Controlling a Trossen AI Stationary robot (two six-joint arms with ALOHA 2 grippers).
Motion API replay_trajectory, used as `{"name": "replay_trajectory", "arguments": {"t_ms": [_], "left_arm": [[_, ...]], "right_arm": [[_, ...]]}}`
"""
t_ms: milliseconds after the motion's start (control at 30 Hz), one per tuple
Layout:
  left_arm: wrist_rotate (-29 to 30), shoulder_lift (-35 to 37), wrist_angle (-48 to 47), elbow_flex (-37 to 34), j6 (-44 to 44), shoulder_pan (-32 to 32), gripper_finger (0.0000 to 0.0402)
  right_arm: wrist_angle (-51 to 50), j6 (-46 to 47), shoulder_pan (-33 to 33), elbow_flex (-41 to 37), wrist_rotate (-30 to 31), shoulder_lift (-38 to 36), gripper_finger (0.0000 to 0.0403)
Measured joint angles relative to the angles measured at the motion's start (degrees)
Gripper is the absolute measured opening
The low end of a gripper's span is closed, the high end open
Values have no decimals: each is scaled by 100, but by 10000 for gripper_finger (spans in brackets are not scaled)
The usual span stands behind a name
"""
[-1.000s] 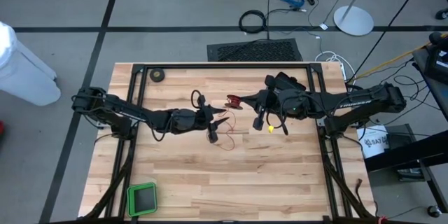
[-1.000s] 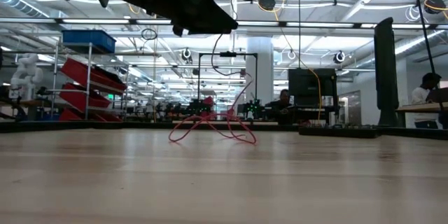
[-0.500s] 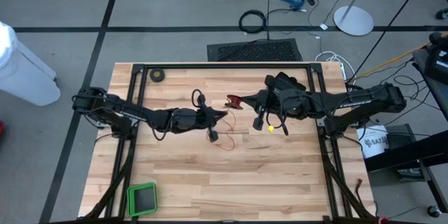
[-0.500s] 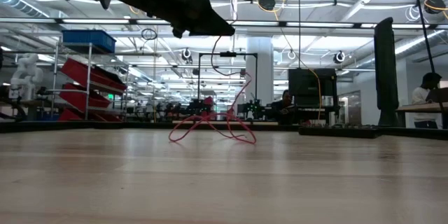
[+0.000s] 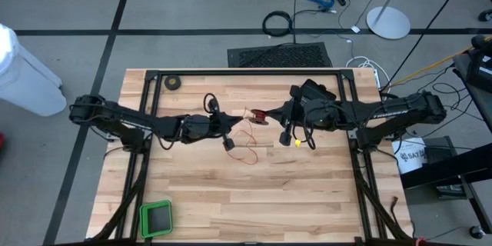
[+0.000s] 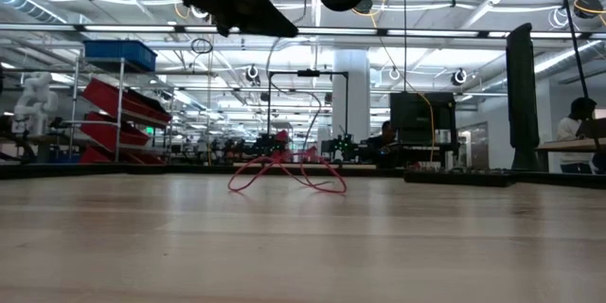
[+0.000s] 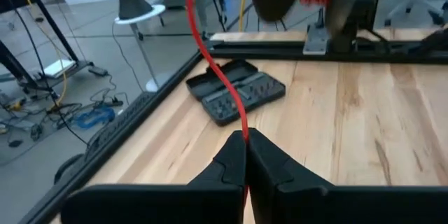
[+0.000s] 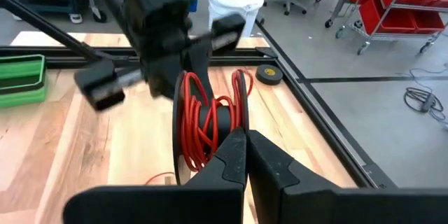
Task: Coil cords
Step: Uncoil the red wire from the spool
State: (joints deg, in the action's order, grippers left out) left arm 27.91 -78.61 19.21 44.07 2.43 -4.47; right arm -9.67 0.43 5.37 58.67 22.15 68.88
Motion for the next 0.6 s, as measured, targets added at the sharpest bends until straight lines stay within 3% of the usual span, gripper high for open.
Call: {"name": "replay_trajectory", "arguments": {"t_ms": [267, 433, 600], "left_arm": [[-111, 747, -84, -2, -39, -274, 2], [-1052, 803, 641, -2, -69, -438, 2], [-1423, 363, 1534, 0, -211, -547, 2]], "right_arm": [[-58, 46, -7, -1, 86, 0, 0], [-55, 44, -10, -2, 423, 2, 0], [67, -2, -15, 0, 758, 2, 0]]}}
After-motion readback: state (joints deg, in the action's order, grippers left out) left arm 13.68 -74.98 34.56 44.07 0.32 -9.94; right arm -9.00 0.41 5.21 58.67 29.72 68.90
